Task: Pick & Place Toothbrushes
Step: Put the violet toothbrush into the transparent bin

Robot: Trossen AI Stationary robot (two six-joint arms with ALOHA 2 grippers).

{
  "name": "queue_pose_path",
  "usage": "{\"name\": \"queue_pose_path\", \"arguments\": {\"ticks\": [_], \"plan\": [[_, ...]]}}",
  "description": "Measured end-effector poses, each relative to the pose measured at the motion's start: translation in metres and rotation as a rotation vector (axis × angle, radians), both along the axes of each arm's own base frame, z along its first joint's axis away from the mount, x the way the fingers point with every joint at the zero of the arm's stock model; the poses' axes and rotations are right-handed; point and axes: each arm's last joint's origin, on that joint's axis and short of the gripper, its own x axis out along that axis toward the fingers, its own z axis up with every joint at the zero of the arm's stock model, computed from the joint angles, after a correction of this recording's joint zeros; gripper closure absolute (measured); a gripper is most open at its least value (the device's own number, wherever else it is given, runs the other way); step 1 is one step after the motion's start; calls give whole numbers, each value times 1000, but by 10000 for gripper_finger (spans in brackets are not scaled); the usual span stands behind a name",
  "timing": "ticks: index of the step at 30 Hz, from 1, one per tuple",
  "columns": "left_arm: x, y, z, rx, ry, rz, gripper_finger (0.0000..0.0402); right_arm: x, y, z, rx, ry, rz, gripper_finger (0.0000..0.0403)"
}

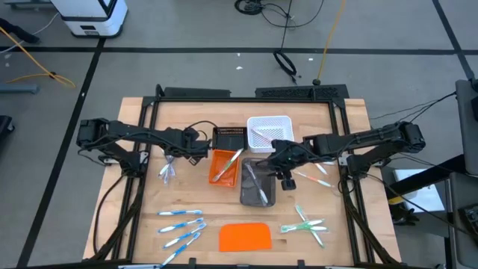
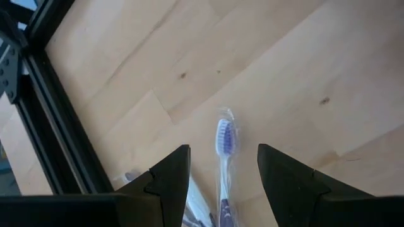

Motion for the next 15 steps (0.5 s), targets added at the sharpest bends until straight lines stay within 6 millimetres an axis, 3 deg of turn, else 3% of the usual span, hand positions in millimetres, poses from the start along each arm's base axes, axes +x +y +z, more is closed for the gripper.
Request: {"name": "queue_pose_path", "arguments": {"ticks": [9,15], "plan": [[1,-1,-1,-30,-10,1,213,0,0,0,-2,0,2,261],[-9,-3,-13,-78,33,13,213,0,0,0,-2,0,2,261]]}}
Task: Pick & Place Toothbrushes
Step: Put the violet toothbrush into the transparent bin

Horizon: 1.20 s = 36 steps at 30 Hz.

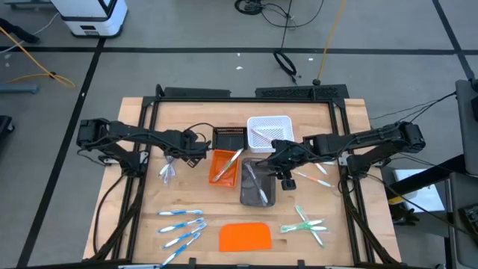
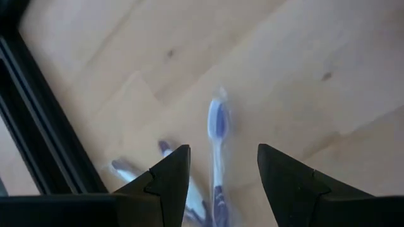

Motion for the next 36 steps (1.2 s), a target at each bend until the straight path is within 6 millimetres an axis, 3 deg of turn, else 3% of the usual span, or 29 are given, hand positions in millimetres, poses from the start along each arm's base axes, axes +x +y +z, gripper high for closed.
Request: {"name": "queue_pose_path", "arguments": {"ticks": [23,32,36], "plan": [[-18,-5,-34,-115,-15,58,213,0,0,0,-3,-1,4,261],[-19,-4,-39,-115,-43,62,214,1,0,1,-4,-9,6,261],[-19,-4,-39,-115,-42,63,243,1,0,0,-4,-9,6,261]]}}
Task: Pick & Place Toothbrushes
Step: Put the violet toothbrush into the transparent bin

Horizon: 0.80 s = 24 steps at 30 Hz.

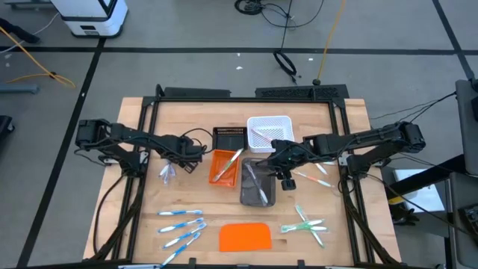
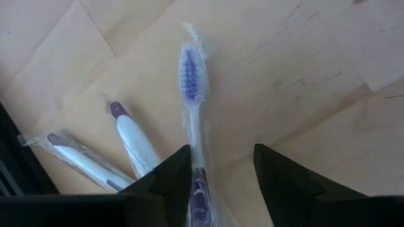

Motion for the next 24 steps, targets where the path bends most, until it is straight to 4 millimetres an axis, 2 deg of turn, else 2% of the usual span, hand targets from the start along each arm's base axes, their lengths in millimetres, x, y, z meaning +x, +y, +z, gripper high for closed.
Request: {"name": "queue_pose_path", "arguments": {"ticks": [8,16,24], "plan": [[0,0,-1,-17,6,-34,387,0,0,0,0,0,0,261],[7,2,8,16,5,-52,397,0,0,0,0,0,0,261],[21,3,35,20,13,-77,400,0,0,0,0,0,0,261]]}}
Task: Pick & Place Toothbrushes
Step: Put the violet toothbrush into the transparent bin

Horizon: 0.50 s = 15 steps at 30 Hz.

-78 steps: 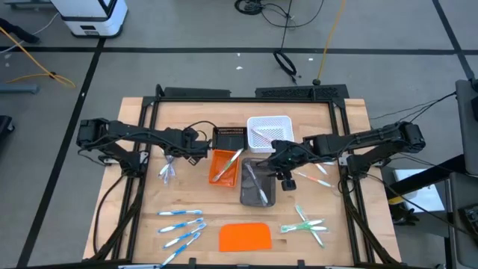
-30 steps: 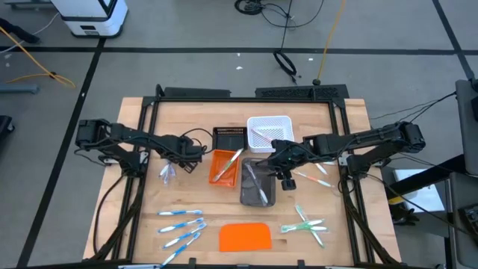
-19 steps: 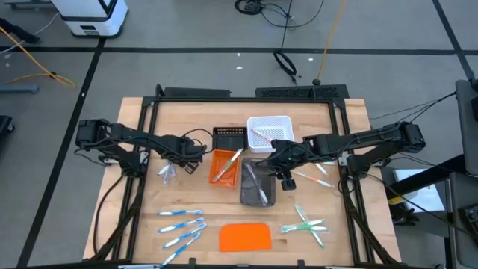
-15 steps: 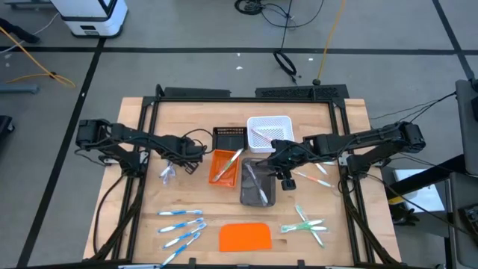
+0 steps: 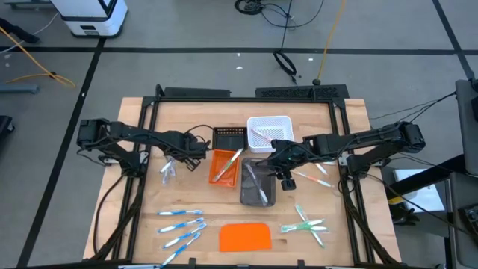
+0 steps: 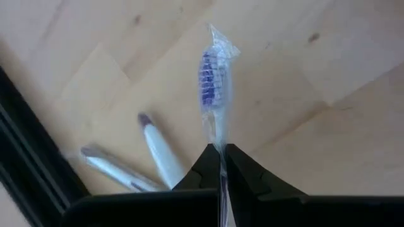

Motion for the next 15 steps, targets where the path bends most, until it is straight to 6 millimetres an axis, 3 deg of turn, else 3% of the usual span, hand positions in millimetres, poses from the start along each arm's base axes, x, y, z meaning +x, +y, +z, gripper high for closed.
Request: {"name": "queue_pose_path", "arguments": {"ticks": [7,15], "plan": [[21,-6,39,77,-62,-92,400,0,0,0,0,0,0,261],[45,-21,89,209,-269,-257,400,0,0,0,3,0,-7,261]]}}
